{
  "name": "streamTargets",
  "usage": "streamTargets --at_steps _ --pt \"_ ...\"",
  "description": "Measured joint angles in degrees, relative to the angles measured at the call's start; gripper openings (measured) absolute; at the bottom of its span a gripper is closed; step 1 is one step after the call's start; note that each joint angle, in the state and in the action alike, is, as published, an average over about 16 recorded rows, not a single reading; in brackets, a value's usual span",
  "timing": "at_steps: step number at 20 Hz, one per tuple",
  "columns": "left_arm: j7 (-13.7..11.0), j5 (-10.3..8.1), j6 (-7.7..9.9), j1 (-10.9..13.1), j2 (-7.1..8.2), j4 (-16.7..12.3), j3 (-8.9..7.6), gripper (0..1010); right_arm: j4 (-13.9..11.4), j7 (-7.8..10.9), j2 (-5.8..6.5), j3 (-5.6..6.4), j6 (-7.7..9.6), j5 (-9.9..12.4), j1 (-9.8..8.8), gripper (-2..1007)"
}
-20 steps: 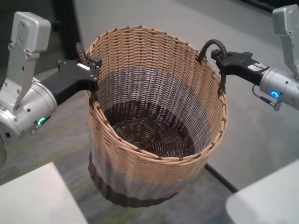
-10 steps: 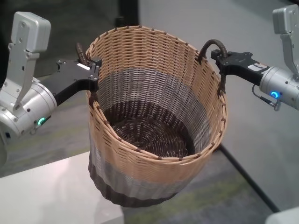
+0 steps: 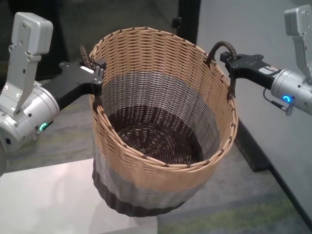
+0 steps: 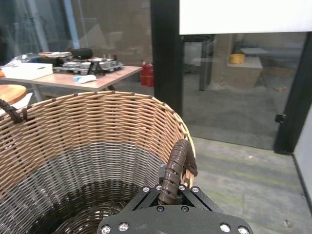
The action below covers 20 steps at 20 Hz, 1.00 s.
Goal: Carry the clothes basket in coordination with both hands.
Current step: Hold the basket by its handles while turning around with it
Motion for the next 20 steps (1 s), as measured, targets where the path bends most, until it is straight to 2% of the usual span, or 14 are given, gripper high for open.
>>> streamTargets --at_steps 20 --pt "0.0 -0.01 -0.01 0.0 -0.01 0.0 -0.02 1 0.0 0.01 0.00 -0.01 -0.01 0.0 0.00 19"
